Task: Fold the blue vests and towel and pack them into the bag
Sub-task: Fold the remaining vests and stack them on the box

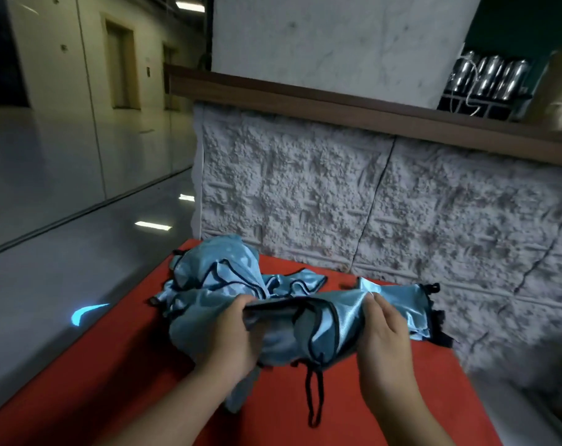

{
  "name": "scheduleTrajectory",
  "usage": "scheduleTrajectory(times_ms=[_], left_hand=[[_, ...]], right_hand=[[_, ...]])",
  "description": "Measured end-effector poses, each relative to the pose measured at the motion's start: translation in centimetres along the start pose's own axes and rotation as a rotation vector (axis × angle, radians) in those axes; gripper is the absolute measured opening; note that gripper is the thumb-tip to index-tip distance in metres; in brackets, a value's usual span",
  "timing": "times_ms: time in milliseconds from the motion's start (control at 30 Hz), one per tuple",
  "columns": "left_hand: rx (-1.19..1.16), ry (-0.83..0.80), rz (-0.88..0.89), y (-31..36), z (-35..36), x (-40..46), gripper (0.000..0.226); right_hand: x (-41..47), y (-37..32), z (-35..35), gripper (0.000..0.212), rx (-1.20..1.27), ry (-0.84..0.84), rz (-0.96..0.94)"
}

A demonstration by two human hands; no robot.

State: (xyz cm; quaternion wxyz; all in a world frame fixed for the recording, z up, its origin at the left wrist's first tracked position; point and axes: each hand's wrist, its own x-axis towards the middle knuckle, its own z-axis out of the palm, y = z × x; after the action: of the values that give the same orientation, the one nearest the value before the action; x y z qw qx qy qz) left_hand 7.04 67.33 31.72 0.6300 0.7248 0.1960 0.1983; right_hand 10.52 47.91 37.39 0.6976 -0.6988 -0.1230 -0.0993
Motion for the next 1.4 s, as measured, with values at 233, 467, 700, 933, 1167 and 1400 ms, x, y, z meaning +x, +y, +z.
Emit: scheduleTrajectory(times_ms=[233, 467, 700, 933, 1167, 1400], left_hand=[[0.954, 0.183, 0.102, -3.8, 0.3, -7.4, 0.022], [1.007, 0.192, 0.231, -5.0, -0.6, -5.8, 0.03], [0.878, 0.042, 0.144, -7.7, -1.7, -2.7, 0.013], [0.73, -0.058, 0.023, -6.5, -2.0, -2.0, 0.027], [0.656, -0.191, -0.267, -6.5, -4.2, -0.6, 0.021], [0.633, -0.301, -0.561, -7.2, -6.7, -0.6, 0.013]], right_hand=[[-5.7, 5.7, -12.3, 0.034, -0.056, 0.191, 0.254], [-3.3, 11.7, -16.2, 0.048, -0.561, 0.141, 0.389], [-3.3, 12.2, -16.1, 0.036, -1.033, -0.045, 0.336], [-5.9, 16.9, -13.4, 0.055, -1.183, -0.295, 0.364], [-4.4, 16.3, -13.2, 0.021, -0.877, -0.1, 0.401], [-3.4, 14.4, -13.0, 0.004, -0.02, -0.003, 0.579]])
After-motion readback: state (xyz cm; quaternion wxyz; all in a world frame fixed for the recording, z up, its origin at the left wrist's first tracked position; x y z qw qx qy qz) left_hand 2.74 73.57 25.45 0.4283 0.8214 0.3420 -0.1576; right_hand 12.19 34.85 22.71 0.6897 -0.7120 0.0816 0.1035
